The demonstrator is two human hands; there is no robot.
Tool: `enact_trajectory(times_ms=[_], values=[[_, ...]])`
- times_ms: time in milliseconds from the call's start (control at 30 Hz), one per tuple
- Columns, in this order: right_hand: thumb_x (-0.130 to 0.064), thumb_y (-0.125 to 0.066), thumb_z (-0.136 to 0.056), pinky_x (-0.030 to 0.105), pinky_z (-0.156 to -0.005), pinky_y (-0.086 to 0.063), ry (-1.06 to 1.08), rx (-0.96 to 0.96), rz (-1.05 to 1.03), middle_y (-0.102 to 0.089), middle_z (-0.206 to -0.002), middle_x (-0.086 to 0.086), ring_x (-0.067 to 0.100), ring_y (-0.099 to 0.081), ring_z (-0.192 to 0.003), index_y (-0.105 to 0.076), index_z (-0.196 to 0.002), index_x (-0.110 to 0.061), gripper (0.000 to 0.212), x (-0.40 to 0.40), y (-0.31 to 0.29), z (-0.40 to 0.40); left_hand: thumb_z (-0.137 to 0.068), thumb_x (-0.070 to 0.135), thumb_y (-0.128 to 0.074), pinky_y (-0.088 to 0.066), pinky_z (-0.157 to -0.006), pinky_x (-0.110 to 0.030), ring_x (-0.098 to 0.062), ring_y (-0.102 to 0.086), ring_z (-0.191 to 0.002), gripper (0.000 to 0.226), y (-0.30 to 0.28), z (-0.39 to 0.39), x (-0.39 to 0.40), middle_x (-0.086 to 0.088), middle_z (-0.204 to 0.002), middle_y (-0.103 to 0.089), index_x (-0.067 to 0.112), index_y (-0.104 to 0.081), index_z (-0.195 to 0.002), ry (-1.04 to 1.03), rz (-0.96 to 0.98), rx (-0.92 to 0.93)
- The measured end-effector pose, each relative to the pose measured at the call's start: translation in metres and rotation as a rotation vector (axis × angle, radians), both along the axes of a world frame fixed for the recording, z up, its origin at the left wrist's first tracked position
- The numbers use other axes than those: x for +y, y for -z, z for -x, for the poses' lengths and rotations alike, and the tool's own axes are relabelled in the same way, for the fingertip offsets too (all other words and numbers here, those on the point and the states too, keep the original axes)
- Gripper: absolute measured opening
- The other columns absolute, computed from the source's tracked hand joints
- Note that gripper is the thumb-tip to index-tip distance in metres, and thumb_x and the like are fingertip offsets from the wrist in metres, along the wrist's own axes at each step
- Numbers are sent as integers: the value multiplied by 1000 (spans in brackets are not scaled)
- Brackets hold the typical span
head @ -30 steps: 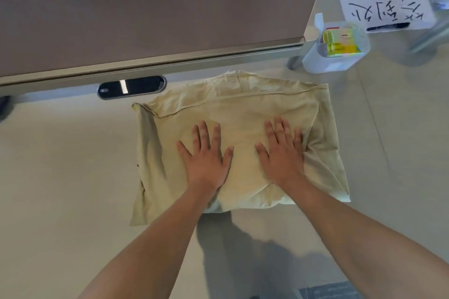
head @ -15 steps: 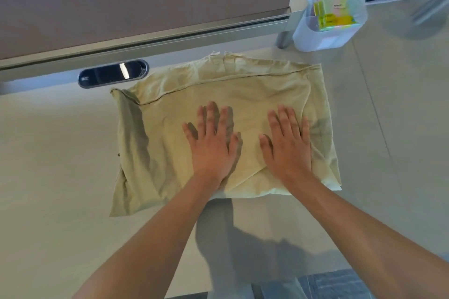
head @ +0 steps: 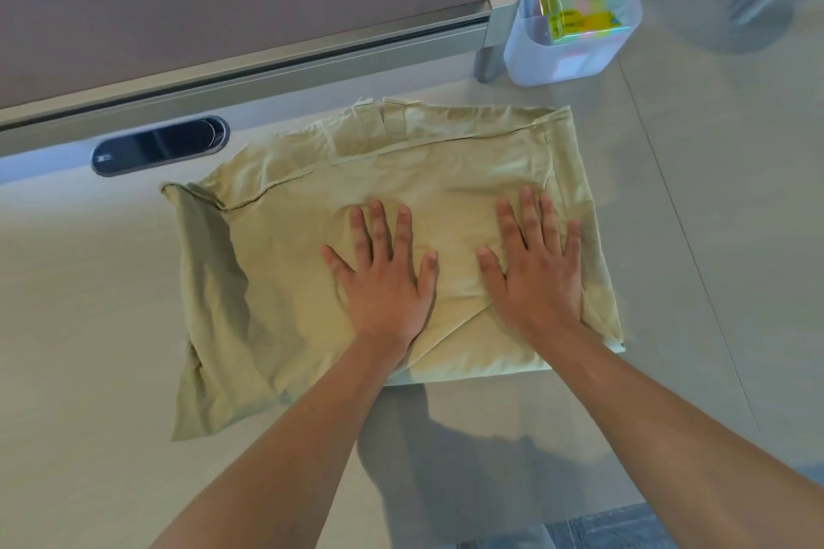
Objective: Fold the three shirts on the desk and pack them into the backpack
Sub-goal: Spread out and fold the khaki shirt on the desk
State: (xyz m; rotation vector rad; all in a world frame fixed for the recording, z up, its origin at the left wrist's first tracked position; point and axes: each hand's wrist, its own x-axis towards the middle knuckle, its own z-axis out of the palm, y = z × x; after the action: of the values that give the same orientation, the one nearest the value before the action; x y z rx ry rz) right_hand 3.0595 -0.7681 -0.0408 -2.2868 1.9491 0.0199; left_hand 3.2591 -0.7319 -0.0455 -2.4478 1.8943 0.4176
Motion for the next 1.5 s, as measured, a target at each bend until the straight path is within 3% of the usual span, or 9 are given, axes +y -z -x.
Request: enact_trajectory(times_ms=[200, 300, 633, 833, 1000, 1100, 1200, 1300, 1500], values=[[-62, -22, -105, 59, -128, -7, 87, 20, -35, 6, -176, 1, 23, 8, -162, -9, -168, -27, 73, 11, -6, 75, -102, 68, -20, 2, -123, -68, -27, 11, -160, 75, -25, 20, 18, -6, -174, 2, 32, -3, -166, 73, -48, 49], [-63, -21, -105, 59, -129, -5, 113, 25, -48, 6, -176, 1, 22, 9, -162, -8, -168, -28, 73, 12, -8, 85, -102, 69, -13, -2, -121, -71, -24, 15, -159, 75, -21, -10, 42, -2, -175, 6, 32, 2, -166, -49, -76, -28], [-65, -24, -105, 59, -128, -7, 126, -32, -51, 3, -176, 0, 21, 8, -162, -12, -167, -28, 74, 13, -7, 86, -101, 71, -20, -7, -123, -68, -18, 16, -159, 78, -5, -21, 53, 2, -174, 9, 33, 0, -166, -31, -24, -20], [-65, -23, -103, 58, -128, -9, 124, -33, -30, -5, -176, 3, 23, 2, -162, -20, -166, -24, 75, 13, -10, 83, -102, 51, -27, -2, -121, -72, -30, 3, -160, 73, -19, 23, 32, -11, -174, -6, 19, -12, -165, -31, 78, 52], [-63, -25, -104, 57, -129, -10, 128, -59, -10, -11, -175, 5, 23, -2, -162, -27, -164, -22, 74, 14, -9, 84, -103, 63, -17, -2, -119, -74, -28, 16, -159, 70, -11, 77, 8, 0, -174, 12, 35, -3, -166, 119, 26, 38], [-63, -34, -102, 53, -130, -8, 156, -120, -20, -13, -174, 3, 21, -4, -162, -31, -162, -21, 72, 14, -9, 84, -102, 65, -18, -7, -118, -75, -29, 13, -160, 72, 3, 76, 11, -1, -174, 11, 34, -5, -166, 104, 36, -29], [-57, -54, -98, 52, -127, -21, 248, -289, 45, -24, -169, 5, 24, -23, -154, -37, -156, -19, 71, 16, -17, 91, -101, 65, -22, -7, -119, -75, -29, 11, -160, 73, 6, 77, 11, -2, -175, 6, 33, -10, -166, 102, 65, -39], [-67, -60, -91, 53, -127, -18, 404, -239, 60, -26, -166, 11, 30, -26, -153, -26, -160, -20, 90, 21, -27, 109, -101, 65, -20, -7, -119, -74, -29, 12, -160, 74, 7, 77, 10, -2, -175, 6, 32, -10, -166, 109, 61, -46], [-72, -74, -80, 44, -90, -45, 595, -414, -159, -39, -149, 5, 36, -55, -124, -26, -156, -22, 103, 31, -45, 129, -102, 66, -16, -5, -120, -74, -28, 13, -160, 73, 7, 77, 11, -1, -175, 7, 33, -9, -166, 107, 56, -40]])
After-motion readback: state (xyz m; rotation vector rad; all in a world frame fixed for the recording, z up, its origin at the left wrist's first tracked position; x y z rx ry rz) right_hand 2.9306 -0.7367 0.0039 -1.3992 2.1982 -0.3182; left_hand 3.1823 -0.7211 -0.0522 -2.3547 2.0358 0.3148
